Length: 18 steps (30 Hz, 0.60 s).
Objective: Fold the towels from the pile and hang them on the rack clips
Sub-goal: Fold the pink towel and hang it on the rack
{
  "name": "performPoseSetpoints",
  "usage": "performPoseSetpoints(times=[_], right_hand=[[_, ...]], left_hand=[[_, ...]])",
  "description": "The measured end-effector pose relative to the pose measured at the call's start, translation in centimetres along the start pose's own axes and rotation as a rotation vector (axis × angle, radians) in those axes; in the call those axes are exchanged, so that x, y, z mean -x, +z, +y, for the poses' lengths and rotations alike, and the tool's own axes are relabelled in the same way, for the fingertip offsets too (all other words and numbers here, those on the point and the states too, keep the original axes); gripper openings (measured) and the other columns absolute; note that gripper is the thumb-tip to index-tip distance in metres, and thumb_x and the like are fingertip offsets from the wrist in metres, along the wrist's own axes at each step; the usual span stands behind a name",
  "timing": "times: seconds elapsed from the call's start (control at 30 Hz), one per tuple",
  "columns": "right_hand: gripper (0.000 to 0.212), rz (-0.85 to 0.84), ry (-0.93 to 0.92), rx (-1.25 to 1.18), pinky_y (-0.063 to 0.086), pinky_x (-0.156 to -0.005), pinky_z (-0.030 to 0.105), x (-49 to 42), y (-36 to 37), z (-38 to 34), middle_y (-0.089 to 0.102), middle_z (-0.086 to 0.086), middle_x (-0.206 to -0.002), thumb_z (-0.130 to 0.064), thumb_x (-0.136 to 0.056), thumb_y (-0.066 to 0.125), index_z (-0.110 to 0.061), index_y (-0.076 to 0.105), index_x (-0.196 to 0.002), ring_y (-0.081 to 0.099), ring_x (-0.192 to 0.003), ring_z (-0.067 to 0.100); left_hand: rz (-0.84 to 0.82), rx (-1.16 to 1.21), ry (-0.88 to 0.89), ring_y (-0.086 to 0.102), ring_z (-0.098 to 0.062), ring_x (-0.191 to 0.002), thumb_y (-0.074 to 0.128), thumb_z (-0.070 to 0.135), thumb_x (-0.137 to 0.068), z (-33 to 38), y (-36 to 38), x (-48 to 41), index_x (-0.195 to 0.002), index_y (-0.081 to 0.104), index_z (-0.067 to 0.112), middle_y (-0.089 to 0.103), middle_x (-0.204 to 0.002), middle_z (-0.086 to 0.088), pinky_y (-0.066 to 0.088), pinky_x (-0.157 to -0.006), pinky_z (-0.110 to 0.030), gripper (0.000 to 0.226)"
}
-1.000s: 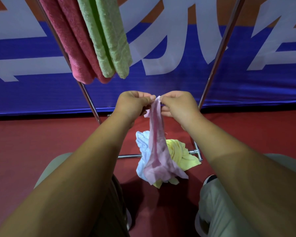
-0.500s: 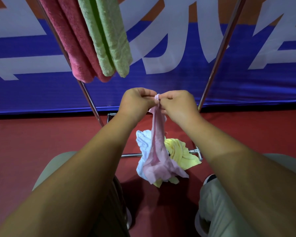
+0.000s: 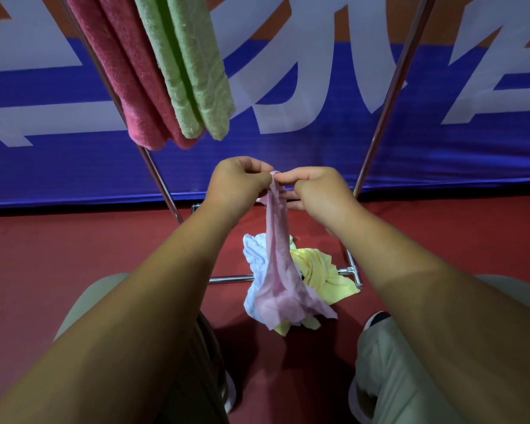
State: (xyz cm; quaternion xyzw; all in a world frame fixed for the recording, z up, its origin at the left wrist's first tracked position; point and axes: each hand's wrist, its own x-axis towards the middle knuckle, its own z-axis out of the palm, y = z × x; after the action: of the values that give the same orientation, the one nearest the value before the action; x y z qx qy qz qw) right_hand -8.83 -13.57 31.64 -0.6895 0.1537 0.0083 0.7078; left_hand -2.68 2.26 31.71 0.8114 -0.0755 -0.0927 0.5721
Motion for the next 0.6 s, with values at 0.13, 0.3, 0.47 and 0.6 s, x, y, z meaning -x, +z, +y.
performPoseSetpoints(times=[0.13,0.3,0.47,0.6], right_hand=[[0.039,0.126,-0.071,0.336,0.067,-0.082,0.042,-1.3,-0.8,0.6,0.075,0.002,-0.115,0.003,-0.097,0.048,-0.028,0.069,-0.11,0.078,-0.092,0.022],[0.037,0.044,-0.06,0.619,0.054,-0.072,0.035,-1.7,-1.3,0.8,0.068,0.0,-0.117,-0.007,-0.091,0.063,-0.037,0.07,-0.111,0.068,-0.096,0.022],[0.017,-0.007,-0.042,0.699,0.043,-0.064,0.032,-2.1,-1.2,1.6,0.067,0.005,-0.119,-0.02,-0.09,0.069,-0.036,0.062,-0.092,0.063,-0.086,0.021],[0.037,-0.164,-0.056,0.594,0.052,-0.077,0.034,-1.3,-1.0,0.4,0.069,-0.006,-0.126,-0.007,-0.093,0.062,-0.037,0.062,-0.116,0.069,-0.106,0.02]], left_hand=[[0.017,0.001,0.003,0.074,-0.018,-0.079,0.062,0.006,-0.089,1.1,0.2,0.2,-0.094,0.078,0.011,0.078,-0.082,-0.005,0.066,-0.087,-0.049,0.017],[-0.023,0.05,0.0,0.07,-0.022,-0.084,0.054,0.018,-0.085,2.0,-0.3,0.3,-0.098,0.075,0.019,0.074,-0.085,-0.005,0.063,-0.095,-0.056,0.025],[-0.088,0.096,0.003,0.062,-0.017,-0.068,0.045,0.006,-0.098,2.4,-1.1,0.3,-0.101,0.071,0.016,0.068,-0.063,0.008,0.058,-0.074,-0.041,0.028],[-0.18,0.167,-0.019,0.071,-0.028,-0.081,0.042,0.002,-0.097,2.7,-1.5,0.7,-0.107,0.069,0.014,0.074,-0.081,-0.01,0.059,-0.077,-0.039,0.031]])
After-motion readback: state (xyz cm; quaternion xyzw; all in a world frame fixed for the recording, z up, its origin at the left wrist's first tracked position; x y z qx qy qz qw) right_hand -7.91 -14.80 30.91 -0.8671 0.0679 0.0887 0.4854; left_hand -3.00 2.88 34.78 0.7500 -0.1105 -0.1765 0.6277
